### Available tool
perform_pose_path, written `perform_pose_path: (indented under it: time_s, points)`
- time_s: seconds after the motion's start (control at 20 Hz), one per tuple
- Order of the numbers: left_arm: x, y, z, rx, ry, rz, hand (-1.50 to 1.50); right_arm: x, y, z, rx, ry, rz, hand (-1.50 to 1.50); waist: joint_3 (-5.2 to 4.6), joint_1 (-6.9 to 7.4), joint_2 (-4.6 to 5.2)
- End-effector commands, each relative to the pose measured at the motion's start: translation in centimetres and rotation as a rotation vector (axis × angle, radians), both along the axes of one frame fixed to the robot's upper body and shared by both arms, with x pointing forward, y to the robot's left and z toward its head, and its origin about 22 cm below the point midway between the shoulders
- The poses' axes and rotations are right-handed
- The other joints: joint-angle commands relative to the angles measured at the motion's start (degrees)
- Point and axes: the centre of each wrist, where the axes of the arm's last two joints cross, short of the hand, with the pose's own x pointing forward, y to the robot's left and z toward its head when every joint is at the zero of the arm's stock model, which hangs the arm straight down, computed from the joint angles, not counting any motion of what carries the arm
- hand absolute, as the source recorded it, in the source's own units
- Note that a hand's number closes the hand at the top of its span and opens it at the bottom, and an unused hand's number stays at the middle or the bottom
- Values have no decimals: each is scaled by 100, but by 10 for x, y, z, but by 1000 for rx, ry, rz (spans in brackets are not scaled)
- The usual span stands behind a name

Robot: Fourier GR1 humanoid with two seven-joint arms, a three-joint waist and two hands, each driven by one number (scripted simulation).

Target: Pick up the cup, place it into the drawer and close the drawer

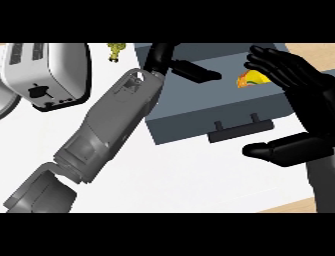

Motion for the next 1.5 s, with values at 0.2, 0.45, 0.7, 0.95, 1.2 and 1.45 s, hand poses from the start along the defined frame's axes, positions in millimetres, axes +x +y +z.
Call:
perform_pose_path:
  time_s: [0.2,0.45,0.7,0.95,1.2,1.45]
  points:
    - [-2,-5,15,-242,-100,-11,-150,4,22,-5,-162,84,343,150,-9,184,-53]
    - [-1,-5,14,-272,-109,62,-150,-10,22,-19,-513,171,380,150,-7,366,-169]
    - [-1,6,-5,-284,-102,108,-150,-17,12,-16,-725,71,195,-150,2,658,-181]
    - [1,3,7,-368,-95,83,-150,-6,6,-67,-802,148,79,-150,0,1058,-234]
    - [-6,22,-25,-380,-90,60,-150,-3,28,-141,-927,230,96,-150,1,1366,-261]
    - [-6,58,-34,-412,-101,74,-150,41,15,-164,-1001,283,65,150,2,1585,-268]
